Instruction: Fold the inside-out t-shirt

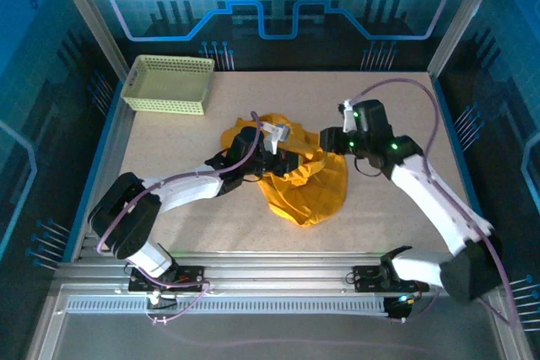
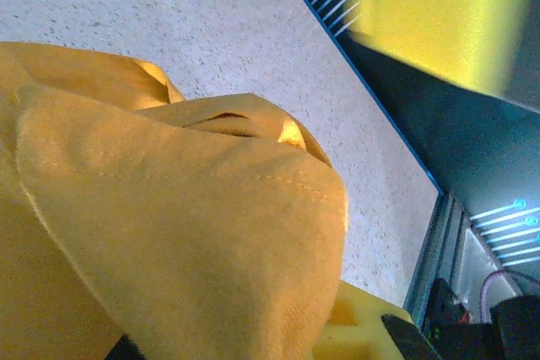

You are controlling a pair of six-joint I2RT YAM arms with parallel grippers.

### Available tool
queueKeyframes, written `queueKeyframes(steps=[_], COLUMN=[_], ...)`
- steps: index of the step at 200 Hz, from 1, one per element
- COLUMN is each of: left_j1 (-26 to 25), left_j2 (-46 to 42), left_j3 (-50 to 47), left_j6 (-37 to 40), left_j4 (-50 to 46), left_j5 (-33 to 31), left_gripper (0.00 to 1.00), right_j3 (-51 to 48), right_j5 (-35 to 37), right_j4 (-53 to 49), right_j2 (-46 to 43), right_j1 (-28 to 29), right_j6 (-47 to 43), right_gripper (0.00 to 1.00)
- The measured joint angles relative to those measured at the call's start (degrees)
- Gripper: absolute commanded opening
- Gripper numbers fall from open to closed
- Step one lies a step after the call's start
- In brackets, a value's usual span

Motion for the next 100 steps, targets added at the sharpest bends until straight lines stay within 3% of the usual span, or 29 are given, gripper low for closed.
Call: queueKeyframes(steps=[34,100], left_j1=[0.6,0.6], left_j2=[1.1,1.1], left_j3=[0.0,0.0], left_j6=[-1.5,-1.7], left_j4=[1.0,1.3], left_j5=[1.3,1.9], left_gripper=[0.0,0.0], right_j3=[-6.6,-12.6], right_j5=[-5.3,-8.5], right_j4=[4.2,11.5], right_j2=[-6.4,1.0], right_j1=[3.1,3.3], right_j6=[0.0,-0.3], right_gripper=[0.39,0.34])
